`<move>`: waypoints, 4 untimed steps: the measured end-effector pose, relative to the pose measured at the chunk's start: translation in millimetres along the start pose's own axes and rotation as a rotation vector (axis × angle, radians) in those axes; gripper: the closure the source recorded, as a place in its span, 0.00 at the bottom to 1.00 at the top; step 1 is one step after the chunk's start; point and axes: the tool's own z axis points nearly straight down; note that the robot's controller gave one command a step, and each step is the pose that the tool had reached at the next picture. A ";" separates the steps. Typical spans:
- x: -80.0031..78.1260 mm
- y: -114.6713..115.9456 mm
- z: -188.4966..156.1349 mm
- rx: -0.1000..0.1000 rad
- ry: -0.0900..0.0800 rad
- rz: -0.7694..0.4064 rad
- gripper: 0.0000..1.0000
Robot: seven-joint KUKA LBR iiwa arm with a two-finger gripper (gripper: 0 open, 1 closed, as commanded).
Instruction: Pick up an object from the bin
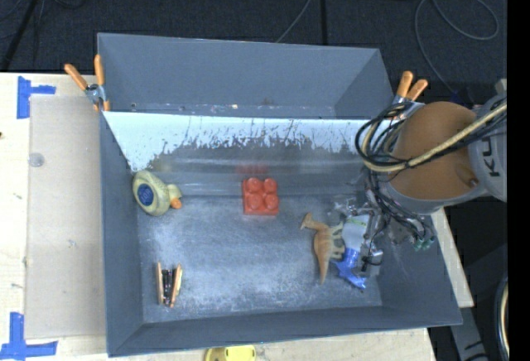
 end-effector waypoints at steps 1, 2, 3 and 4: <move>-0.1 0.2 0.0 0.000 0.000 -0.001 0.00; 17.2 -8.0 40.9 -0.001 0.001 -0.111 1.00; 17.2 -7.9 40.8 -0.001 0.001 -0.112 1.00; 27.9 0.5 5.2 -0.006 0.009 -0.089 1.00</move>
Offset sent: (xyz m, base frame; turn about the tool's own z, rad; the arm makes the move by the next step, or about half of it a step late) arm -0.0159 -0.0126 -0.0428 -0.1112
